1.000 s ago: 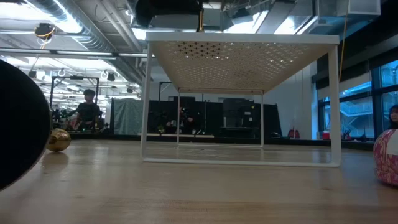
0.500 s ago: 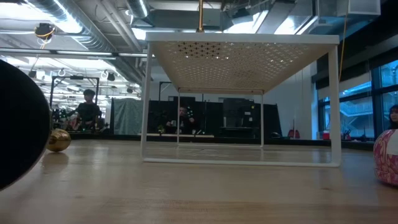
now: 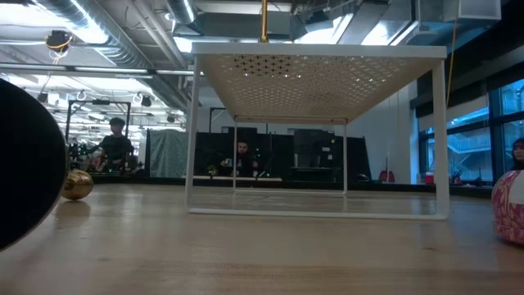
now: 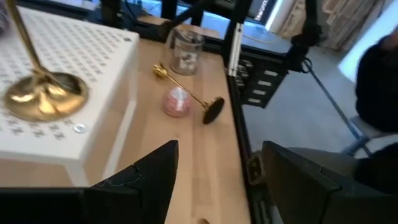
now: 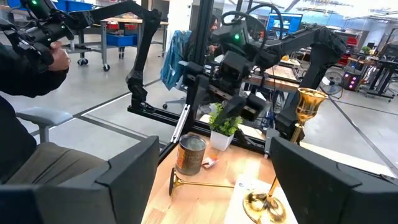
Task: Pick & Place candle stick holders
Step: Put the left silver scented candle on the shelf
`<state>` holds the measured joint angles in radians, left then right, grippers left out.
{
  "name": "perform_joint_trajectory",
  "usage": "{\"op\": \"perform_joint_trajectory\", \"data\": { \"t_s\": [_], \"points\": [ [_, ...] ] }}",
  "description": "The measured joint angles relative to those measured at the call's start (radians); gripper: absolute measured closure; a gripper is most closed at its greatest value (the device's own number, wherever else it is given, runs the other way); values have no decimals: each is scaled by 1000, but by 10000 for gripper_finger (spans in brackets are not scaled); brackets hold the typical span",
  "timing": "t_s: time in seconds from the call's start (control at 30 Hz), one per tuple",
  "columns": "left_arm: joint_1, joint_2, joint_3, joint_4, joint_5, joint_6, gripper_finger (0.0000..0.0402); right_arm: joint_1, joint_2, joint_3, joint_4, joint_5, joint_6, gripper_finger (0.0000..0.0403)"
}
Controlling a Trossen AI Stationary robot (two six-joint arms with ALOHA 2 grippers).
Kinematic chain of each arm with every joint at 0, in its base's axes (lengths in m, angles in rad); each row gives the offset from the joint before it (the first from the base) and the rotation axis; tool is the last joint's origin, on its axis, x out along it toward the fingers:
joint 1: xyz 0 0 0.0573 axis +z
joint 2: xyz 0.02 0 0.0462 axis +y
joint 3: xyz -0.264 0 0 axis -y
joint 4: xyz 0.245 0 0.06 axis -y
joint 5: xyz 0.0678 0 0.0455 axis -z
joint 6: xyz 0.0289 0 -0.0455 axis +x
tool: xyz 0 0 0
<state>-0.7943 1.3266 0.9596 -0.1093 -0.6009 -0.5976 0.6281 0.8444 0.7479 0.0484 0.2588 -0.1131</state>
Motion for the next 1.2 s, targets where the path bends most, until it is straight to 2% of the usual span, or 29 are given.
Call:
{"op": "perform_joint_trajectory", "data": {
  "t_s": [0.1, 0.3, 0.4, 0.67, 0.9, 1.07, 1.2],
  "points": [
    [-16, 4, 0, 0, 7, -39, 178, 0, 0, 0, 0, 0, 0, 93],
    [-48, 5, 0, -1, 109, -135, 188, 0, 0, 0, 0, -1, 35, 93],
    [-84, 5, 0, -31, 116, -230, 197, 0, 0, 0, -1, 0, 67, 93],
    [-201, 28, 0, -250, 92, -640, 210, 0, 0, 0, -2, 0, 76, 93],
    [-238, 59, 0, -426, 103, -901, 212, 0, 0, 0, -2, 0, 76, 93],
    [-245, 62, 1, -523, 122, -992, 222, 0, 0, 0, -3, 1, 106, 93],
    [-248, 74, 49, -647, 168, -1048, 227, 0, 0, 0, -4, 1, 116, 93]
  ]
}}
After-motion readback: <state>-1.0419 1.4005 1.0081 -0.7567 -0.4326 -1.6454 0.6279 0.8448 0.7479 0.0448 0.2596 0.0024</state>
